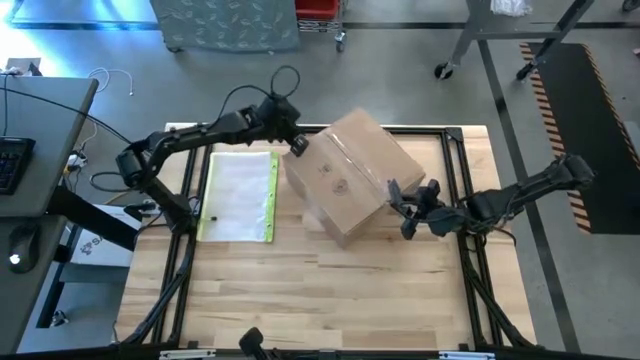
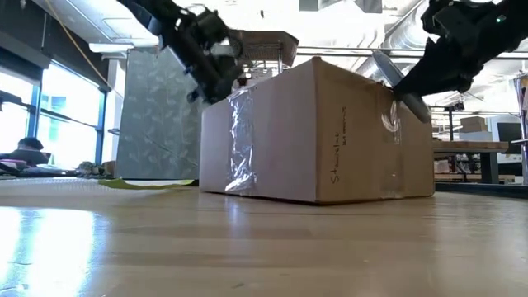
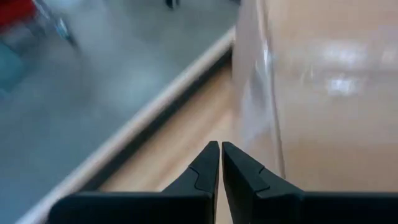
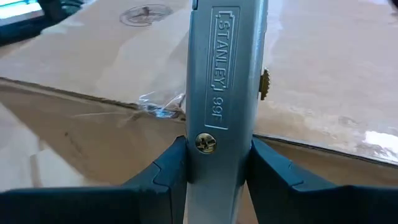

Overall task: Unpack boxes
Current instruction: Open the cardboard box using the silver cutter

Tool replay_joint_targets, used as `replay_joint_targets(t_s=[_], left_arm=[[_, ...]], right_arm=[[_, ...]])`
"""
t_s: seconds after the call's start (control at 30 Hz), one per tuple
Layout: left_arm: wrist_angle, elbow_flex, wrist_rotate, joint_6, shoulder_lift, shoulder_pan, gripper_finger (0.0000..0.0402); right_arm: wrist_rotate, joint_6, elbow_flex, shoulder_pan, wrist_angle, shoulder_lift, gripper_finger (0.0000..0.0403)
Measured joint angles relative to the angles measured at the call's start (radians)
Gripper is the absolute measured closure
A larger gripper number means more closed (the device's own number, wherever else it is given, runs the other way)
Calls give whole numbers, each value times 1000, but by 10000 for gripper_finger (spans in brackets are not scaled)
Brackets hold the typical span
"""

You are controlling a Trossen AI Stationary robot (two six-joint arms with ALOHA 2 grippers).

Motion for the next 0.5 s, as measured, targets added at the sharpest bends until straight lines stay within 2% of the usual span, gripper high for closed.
replay_joint_targets(t_s=[0.13, 0.27, 0.5], left_arm=[[-87, -4, -3, -3, 58, -6, 401], [-163, -2, 101, -21, 79, -56, 401], [-351, -3, 155, -155, 47, -280, 401]], right_arm=[[44, 6, -2, -15, -14, 0, 291], [85, -1, -3, -47, -35, 0, 291], [180, -59, -6, -152, -69, 1, 291]])
